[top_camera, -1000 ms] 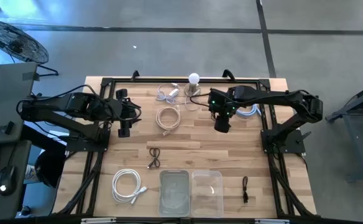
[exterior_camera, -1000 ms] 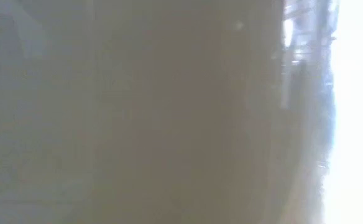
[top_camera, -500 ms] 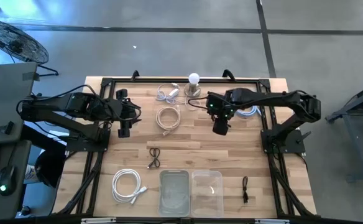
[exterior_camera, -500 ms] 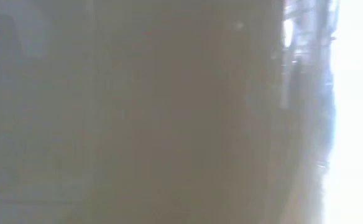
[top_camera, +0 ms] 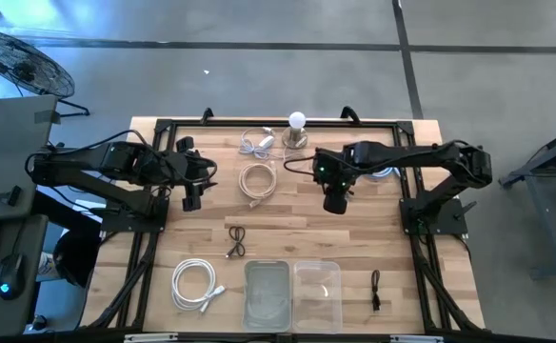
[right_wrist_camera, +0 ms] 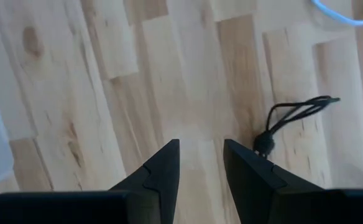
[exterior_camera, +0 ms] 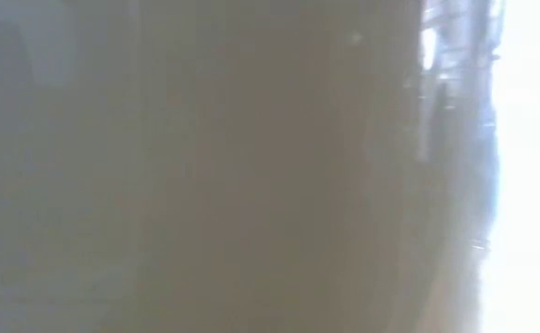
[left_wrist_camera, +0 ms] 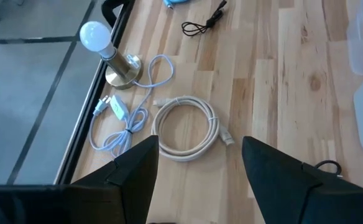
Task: Pick & Place USB Port
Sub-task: Put the black USB cable into the gray bin
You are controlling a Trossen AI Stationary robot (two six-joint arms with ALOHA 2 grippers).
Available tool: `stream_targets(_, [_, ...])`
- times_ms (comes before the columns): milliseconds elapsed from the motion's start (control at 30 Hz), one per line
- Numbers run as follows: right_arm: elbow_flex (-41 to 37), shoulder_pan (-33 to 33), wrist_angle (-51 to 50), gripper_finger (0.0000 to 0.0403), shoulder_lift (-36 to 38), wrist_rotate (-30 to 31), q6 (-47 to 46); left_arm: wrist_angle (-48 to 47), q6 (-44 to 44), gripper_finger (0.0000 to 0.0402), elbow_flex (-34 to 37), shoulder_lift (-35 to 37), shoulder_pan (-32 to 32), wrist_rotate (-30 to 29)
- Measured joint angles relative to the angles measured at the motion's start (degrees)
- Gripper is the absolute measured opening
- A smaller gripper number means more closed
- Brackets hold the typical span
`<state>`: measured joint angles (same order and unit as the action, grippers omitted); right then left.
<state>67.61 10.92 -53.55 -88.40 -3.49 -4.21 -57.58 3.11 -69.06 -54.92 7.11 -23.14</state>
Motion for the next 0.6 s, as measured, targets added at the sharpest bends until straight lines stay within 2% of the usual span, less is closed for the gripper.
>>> stream_targets(267, [0.0, 2.6, -1.4, 0.0117, -2.1, 0.4, -0.3, 0.2, 1.3, 0.0227, 0.0, 0.0, 0.0, -0.1])
stream_targets(600, [0.0, 5.2, -2.6, 0.0117, -9.7, 7.7, -0.4, 0.9, 1.9, 0.0227, 0.0, 0.0, 0.0, -0.4])
